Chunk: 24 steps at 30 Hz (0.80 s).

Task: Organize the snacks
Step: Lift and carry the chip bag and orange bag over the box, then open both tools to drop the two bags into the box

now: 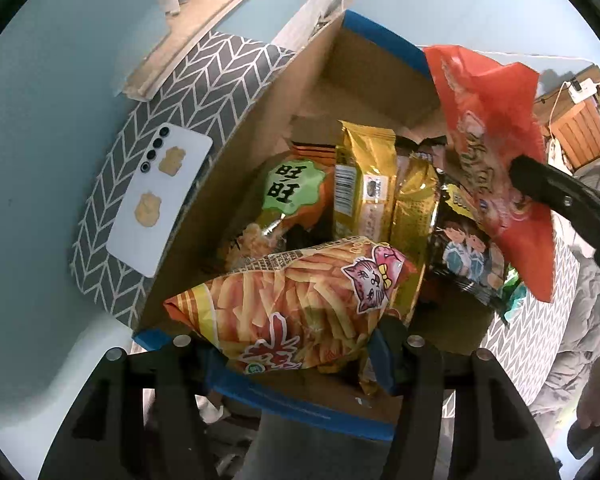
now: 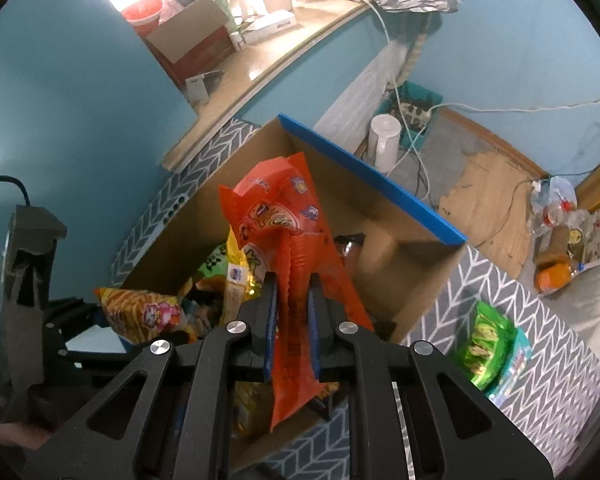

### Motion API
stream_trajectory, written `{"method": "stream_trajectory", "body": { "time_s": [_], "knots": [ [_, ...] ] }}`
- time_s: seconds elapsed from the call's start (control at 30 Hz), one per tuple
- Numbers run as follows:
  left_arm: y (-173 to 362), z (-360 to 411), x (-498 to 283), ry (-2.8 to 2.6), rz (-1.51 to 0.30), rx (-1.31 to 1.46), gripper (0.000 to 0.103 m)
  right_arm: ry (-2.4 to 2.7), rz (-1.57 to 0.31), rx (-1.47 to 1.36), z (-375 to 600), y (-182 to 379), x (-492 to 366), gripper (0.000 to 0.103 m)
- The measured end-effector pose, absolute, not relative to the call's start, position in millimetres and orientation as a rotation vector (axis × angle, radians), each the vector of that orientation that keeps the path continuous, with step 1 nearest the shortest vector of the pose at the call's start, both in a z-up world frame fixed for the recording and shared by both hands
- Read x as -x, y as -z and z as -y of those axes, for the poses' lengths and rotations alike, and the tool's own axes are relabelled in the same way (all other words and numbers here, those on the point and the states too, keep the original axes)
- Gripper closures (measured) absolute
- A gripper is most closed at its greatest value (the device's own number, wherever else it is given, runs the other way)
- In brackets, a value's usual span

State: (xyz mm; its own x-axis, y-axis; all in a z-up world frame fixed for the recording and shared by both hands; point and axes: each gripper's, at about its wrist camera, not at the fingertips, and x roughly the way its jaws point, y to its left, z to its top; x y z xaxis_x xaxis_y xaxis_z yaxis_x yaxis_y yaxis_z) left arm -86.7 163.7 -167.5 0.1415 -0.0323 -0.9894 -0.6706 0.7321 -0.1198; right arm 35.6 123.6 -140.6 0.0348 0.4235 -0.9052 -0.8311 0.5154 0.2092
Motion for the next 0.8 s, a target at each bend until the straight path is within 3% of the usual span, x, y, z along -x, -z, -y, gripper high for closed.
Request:
{"method": "stream_trajectory", "body": {
  "time_s": [0.33,0.4,0.47,0.8],
  "knots": [
    [155,-172,89,-0.515,-1.335,0.647,0.029,-0.991,-1.182,0.462,-143,149,-31,0.089],
    [152,-173,90,-0.516,-1.330,0.652,0.028,-0.983,-1.172,0.467,-143,147,-31,0.072],
    [149,-172,89,-0.514,-1.325,0.659,0.028,-0.984,-1.173,0.453,-141,144,-31,0.064],
    [138,-161,82,-0.491,-1.310,0.669,0.028,-0.940,-1.188,0.385,-120,135,-36,0.047]
  ]
}}
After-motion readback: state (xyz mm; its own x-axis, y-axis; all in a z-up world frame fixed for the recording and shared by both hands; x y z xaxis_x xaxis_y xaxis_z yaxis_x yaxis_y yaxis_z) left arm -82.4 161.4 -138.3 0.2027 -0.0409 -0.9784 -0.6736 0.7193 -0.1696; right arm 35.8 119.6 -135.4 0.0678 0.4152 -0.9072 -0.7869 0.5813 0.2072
